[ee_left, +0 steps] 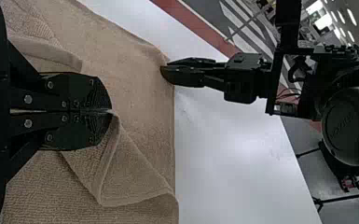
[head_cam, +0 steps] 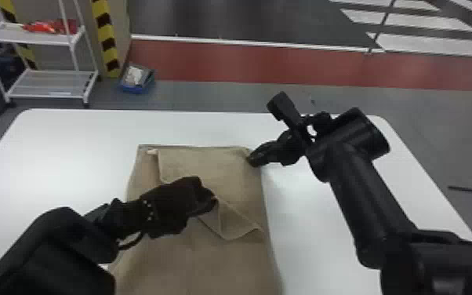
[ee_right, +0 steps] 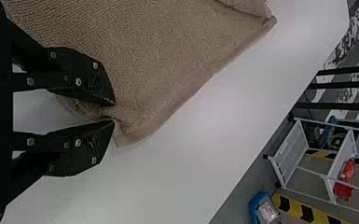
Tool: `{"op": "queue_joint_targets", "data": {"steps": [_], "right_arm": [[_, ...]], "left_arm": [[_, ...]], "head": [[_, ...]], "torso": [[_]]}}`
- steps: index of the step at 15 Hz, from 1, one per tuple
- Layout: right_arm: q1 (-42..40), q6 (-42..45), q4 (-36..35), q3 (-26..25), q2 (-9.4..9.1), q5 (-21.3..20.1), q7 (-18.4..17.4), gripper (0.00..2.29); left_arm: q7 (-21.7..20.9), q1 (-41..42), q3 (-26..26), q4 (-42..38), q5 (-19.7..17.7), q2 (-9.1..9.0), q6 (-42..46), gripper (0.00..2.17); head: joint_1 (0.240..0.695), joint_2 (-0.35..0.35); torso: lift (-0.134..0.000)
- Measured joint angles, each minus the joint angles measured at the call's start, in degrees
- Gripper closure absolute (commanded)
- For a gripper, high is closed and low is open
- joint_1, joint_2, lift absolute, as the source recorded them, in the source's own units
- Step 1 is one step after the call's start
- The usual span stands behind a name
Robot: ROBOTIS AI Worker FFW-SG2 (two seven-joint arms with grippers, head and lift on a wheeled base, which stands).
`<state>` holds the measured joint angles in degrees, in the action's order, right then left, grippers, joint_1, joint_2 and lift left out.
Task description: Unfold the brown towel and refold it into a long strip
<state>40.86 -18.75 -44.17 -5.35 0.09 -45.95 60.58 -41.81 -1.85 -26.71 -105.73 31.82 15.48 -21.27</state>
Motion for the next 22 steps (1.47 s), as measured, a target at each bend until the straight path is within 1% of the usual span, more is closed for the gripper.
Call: {"op": "queue_joint_targets", "data": {"steps": [2,3,5,6,8,9,10,11,12,13,14,15,16,17,19,20,22], "right_arm": [[-1.2,-0.4,-1.8,-0.5,0.00,0.2,-0.8,1.90],[-2.6,-1.3,-4.6,-0.7,0.00,0.6,-0.9,2.02],[-6.1,-4.9,-12.7,-1.2,0.00,1.6,-1.0,2.02],[-8.1,-7.0,-17.1,-2.0,0.00,2.8,-0.9,2.02],[-11.5,-11.1,-23.9,-3.3,0.01,6.6,-0.9,2.02],[-14.4,-14.0,-28.8,-3.4,0.00,9.5,-0.8,2.02],[-17.8,-17.3,-34.1,-3.4,0.00,12.4,-0.8,2.02],[-22.7,-21.4,-41.1,-3.6,0.00,15.9,-0.9,2.02],[-28.0,-24.7,-47.9,-4.8,0.27,19.2,-1.0,2.02],[-33.2,-26.4,-53.8,-7.2,1.02,21.9,-1.0,2.02],[-37.1,-26.9,-57.5,-9.8,1.77,23.5,-1.0,2.02],[-40.8,-27.0,-60.6,-12.7,2.63,24.8,-1.0,2.02],[-43.7,-26.8,-62.8,-15.5,3.33,26.1,-1.0,2.02],[-45.7,-26.7,-64.4,-18.0,3.71,27.6,-1.0,2.02],[-49.8,-26.9,-68.3,-24.8,4.07,32.1,-0.9,2.02],[-51.4,-27.0,-69.9,-27.7,4.16,34.0,-0.8,2.02],[-54.8,-27.3,-72.5,-33.5,4.45,37.1,-0.4,2.02]], "left_arm": [[0.6,0.0,0.3,-0.1,0.0,0.05,0.0,1.92],[1.2,0.1,0.9,-0.4,-0.1,0.06,0.0,1.92],[1.8,0.4,3.1,-1.4,-0.7,0.00,-0.1,1.92],[2.2,0.9,5.1,-2.1,-1.2,-0.07,-0.1,1.92],[2.8,2.6,10.3,-3.7,-2.0,-0.45,-0.1,1.92],[3.3,3.4,13.0,-4.3,-2.5,-0.61,-0.1,1.92],[3.6,3.8,15.1,-4.5,-3.1,-0.77,-0.2,1.92],[3.8,3.9,17.3,-4.6,-3.9,-1.09,-0.3,1.92],[3.8,4.0,19.7,-4.6,-5.2,-1.47,-0.3,1.92],[3.8,4.0,22.0,-4.5,-6.4,-1.82,-0.5,1.92],[3.8,4.0,23.8,-4.4,-7.1,-2.17,-0.7,1.92],[3.9,4.1,25.6,-4.4,-7.4,-2.61,-1.0,1.92],[4.0,4.3,27.0,-4.4,-7.6,-3.02,-1.1,1.92],[4.1,4.6,27.8,-4.6,-7.6,-3.32,-1.2,1.92],[5.3,5.2,28.9,-5.2,-7.6,-3.92,-1.9,1.92],[5.9,5.3,29.1,-5.4,-7.6,-4.15,-2.8,1.92],[6.8,5.5,30.4,-5.7,-7.6,-4.49,-5.0,1.92]], "head": [[0.695,-0.142],[0.695,-0.141],[0.695,-0.138],[0.695,-0.134],[0.695,-0.116],[0.695,-0.099],[0.695,-0.081],[0.695,-0.053],[0.695,-0.047],[0.695,-0.047],[0.695,-0.054],[0.695,-0.078],[0.695,-0.078],[0.695,-0.104],[0.695,-0.132],[0.695,-0.166],[0.695,-0.192]], "torso": [[-0.123],[-0.123],[-0.123],[-0.123],[-0.123],[-0.123],[-0.123],[-0.123],[-0.123],[-0.123],[-0.123],[-0.123],[-0.123],[-0.123],[-0.123],[-0.123],[-0.123]]}}
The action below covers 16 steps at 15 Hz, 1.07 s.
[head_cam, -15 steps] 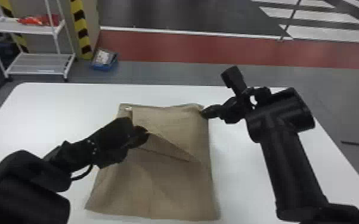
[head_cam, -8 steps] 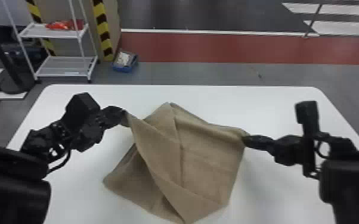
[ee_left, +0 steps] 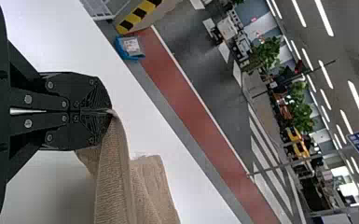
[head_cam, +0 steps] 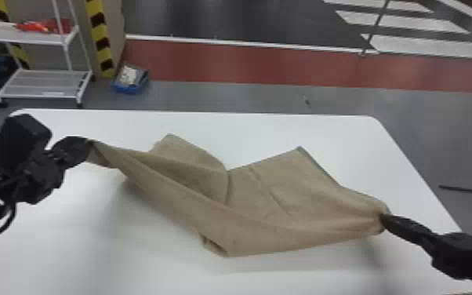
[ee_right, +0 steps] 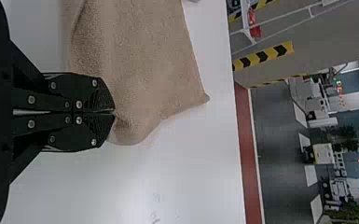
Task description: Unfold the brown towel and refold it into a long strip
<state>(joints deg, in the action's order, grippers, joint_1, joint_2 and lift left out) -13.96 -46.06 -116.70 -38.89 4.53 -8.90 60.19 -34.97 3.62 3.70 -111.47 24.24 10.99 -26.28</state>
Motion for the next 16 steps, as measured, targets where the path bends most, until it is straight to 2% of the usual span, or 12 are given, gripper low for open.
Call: {"op": "queue_joint_targets", "data": {"steps": [1,2,3,4,5,6,9,11,13,16], "right_arm": [[-1.6,-0.1,-0.8,-1.5,0.21,0.4,0.3,2.00],[-4.0,-0.1,-2.0,-2.4,0.55,0.2,0.7,1.82],[-6.7,0.1,-3.7,-2.5,0.80,-1.3,1.5,1.49],[-8.8,0.2,-5.4,-2.1,0.91,-4.1,3.5,0.59],[-10.6,0.3,-7.5,-1.2,0.93,-8.5,6.1,0.00],[-12.1,0.3,-9.7,-0.3,0.93,-12.5,7.8,0.00],[-14.6,0.2,-16.6,0.4,0.93,-19.6,11.6,0.06],[-15.4,1.8,-19.6,1.5,1.38,-25.5,12.8,0.07],[-15.5,4.7,-20.2,4.9,3.28,-32.2,12.9,0.08],[-13.1,2.9,-17.2,13.3,7.09,-40.4,13.2,0.11]], "left_arm": [[0.0,0.2,0.9,0.0,-0.1,-0.07,-0.6,1.92],[-0.1,0.4,2.0,0.0,-0.4,-0.12,-0.9,1.92],[-0.1,0.7,2.9,0.0,-0.6,-0.13,-1.0,1.92],[-0.1,0.8,3.3,-0.1,-0.7,-0.13,-1.0,1.92],[-0.1,1.0,3.5,-0.1,-0.8,-0.12,-1.1,1.92],[-0.1,1.3,3.6,-0.1,-0.8,-0.10,-1.1,1.92],[0.0,2.1,3.5,-0.2,-0.8,-0.09,-0.8,1.92],[0.0,2.4,3.5,-0.2,-0.8,-0.10,-0.5,1.92],[0.0,2.6,3.4,0.0,-0.9,-0.14,-0.3,1.92],[-0.1,2.9,3.2,0.0,-0.9,-0.24,-0.2,1.92]], "head": [[0.695,-0.199],[0.695,-0.202],[0.695,-0.203],[0.695,-0.199],[0.695,-0.196],[0.695,-0.195],[0.695,-0.197],[0.695,-0.205],[0.695,-0.207],[0.695,-0.194]], "torso": [[-0.123],[-0.123],[-0.123],[-0.123],[-0.123],[-0.123],[-0.123],[-0.123],[-0.123],[-0.123]]}}
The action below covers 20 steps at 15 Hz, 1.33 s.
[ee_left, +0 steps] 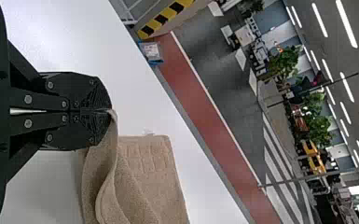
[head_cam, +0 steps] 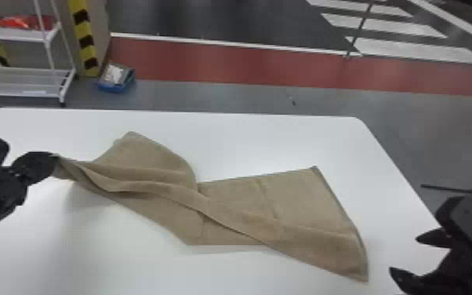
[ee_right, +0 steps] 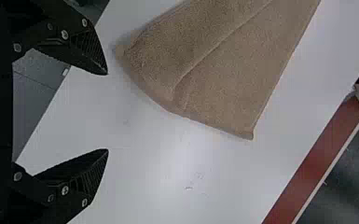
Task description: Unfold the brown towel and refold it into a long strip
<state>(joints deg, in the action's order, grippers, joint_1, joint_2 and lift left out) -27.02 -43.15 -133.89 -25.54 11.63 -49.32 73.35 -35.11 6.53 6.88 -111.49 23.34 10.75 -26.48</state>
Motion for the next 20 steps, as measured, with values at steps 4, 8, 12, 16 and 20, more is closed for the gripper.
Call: {"op": "queue_joint_targets", "data": {"steps": [4,8,12,16,20], "right_arm": [[5.2,-2.5,8.1,10.7,1.63,-7.8,0.8,0.14],[7.9,-3.2,12.3,17.9,1.80,-10.9,1.1,0.15],[8.2,-3.2,12.7,19.6,1.73,-11.6,2.3,0.32],[8.6,-3.0,13.5,18.8,1.90,-12.0,4.7,1.25],[8.4,-2.7,10.8,13.9,1.91,-7.1,4.8,2.02]], "left_arm": [[0.0,0.3,-0.1,-0.1,0.0,-0.03,0.1,1.92],[0.0,0.6,0.1,-0.1,0.0,-0.03,0.2,1.92],[0.1,0.8,0.2,0.0,0.0,-0.03,0.4,1.92],[0.1,0.9,0.1,0.1,0.0,-0.03,0.8,1.92],[0.1,0.9,0.6,0.1,-0.1,-0.03,1.4,1.92]], "head": [[0.695,-0.149],[0.695,-0.097],[0.695,-0.076],[0.695,-0.082],[0.695,-0.094]], "torso": [[-0.123],[-0.123],[-0.123],[-0.123],[-0.123]]}}
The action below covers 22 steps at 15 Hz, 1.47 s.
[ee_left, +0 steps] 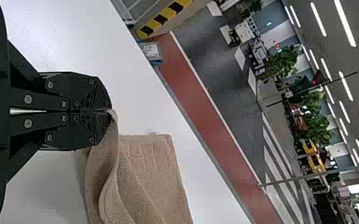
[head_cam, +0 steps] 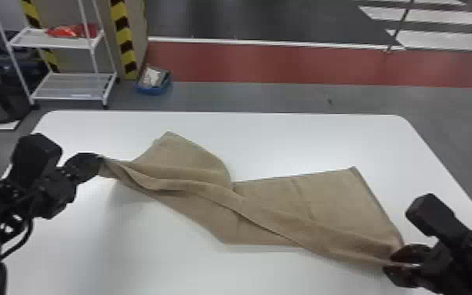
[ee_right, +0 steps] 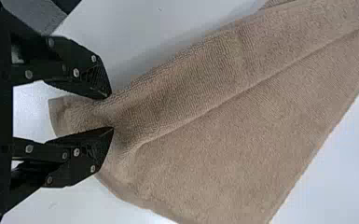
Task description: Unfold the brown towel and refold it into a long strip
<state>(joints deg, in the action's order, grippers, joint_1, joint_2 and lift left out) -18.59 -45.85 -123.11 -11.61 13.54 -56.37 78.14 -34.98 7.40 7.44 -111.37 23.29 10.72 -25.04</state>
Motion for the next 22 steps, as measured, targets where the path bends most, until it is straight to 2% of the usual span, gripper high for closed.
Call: {"op": "queue_joint_targets", "data": {"steps": [2,4,6,10,11,13,14,15,16,18,19,20,22], "right_arm": [[-0.1,0.1,-2.2,-2.7,-0.02,3.7,0.0,2.19],[0.7,0.0,-5.2,-7.6,-0.06,10.6,0.0,2.19],[3.0,-1.1,-6.5,-10.7,0.07,15.4,0.0,2.25],[7.8,-5.1,-5.2,-14.0,0.41,21.0,-0.1,2.25],[10.6,-7.1,-3.7,-14.6,0.92,22.6,-1.4,2.25],[17.6,-11.3,1.0,-14.4,1.98,24.5,-5.8,2.25],[22.8,-13.6,4.9,-13.1,2.59,25.1,-8.2,2.25],[29.2,-15.6,10.3,-10.6,3.05,25.3,-11.4,2.25],[35.5,-16.5,16.0,-7.5,3.21,25.1,-14.9,2.25],[50.6,-15.8,32.0,-1.1,2.32,24.0,-23.5,2.25],[55.8,-14.6,37.8,-0.2,1.72,23.9,-26.4,2.25],[60.7,-13.1,43.0,-0.2,1.23,23.8,-29.3,2.25],[67.5,-10.6,48.6,-1.2,0.69,24.0,-32.8,2.25]], "left_arm": [[0.1,0.0,0.0,-0.2,0.0,0.00,0.1,1.92],[0.0,0.0,-0.1,-0.9,0.0,0.00,0.2,1.92],[-0.3,-0.2,-0.3,-2.0,-0.1,0.00,0.0,1.92],[-0.4,-4.3,-2.6,-2.6,-0.1,-0.48,-3.0,1.92],[-0.6,-6.5,-3.2,-2.3,-0.1,-0.91,-5.1,1.92],[-0.2,-10.9,-3.8,-2.0,0.0,-2.00,-10.4,1.92],[0.3,-13.7,-4.3,-1.4,0.6,-2.42,-13.5,1.92],[1.1,-17.0,-4.6,-0.3,1.3,-2.65,-17.0,1.92],[1.6,-19.9,-4.6,0.9,2.0,-2.72,-20.5,1.92],[3.9,-27.2,-4.1,5.4,2.9,-2.72,-27.6,1.92],[5.9,-31.1,-4.8,9.1,3.1,-2.72,-29.2,1.92],[8.2,-35.9,-6.2,14.4,3.1,-2.73,-30.0,1.92],[11.4,-43.8,-7.5,23.4,2.2,-2.80,-29.6,1.92]], "head": [[0.695,-0.100],[0.695,-0.107],[0.695,-0.115],[0.695,-0.145],[0.695,-0.152],[0.695,-0.172],[0.679,-0.171],[0.656,-0.166],[0.607,-0.140],[0.556,-0.103],[0.535,-0.091],[0.485,-0.085],[0.435,-0.086]], "torso": [[-0.123],[-0.123],[-0.123],[-0.123],[-0.123],[-0.123],[-0.123],[-0.123],[-0.123],[-0.123],[-0.123],[-0.123],[-0.123]]}}
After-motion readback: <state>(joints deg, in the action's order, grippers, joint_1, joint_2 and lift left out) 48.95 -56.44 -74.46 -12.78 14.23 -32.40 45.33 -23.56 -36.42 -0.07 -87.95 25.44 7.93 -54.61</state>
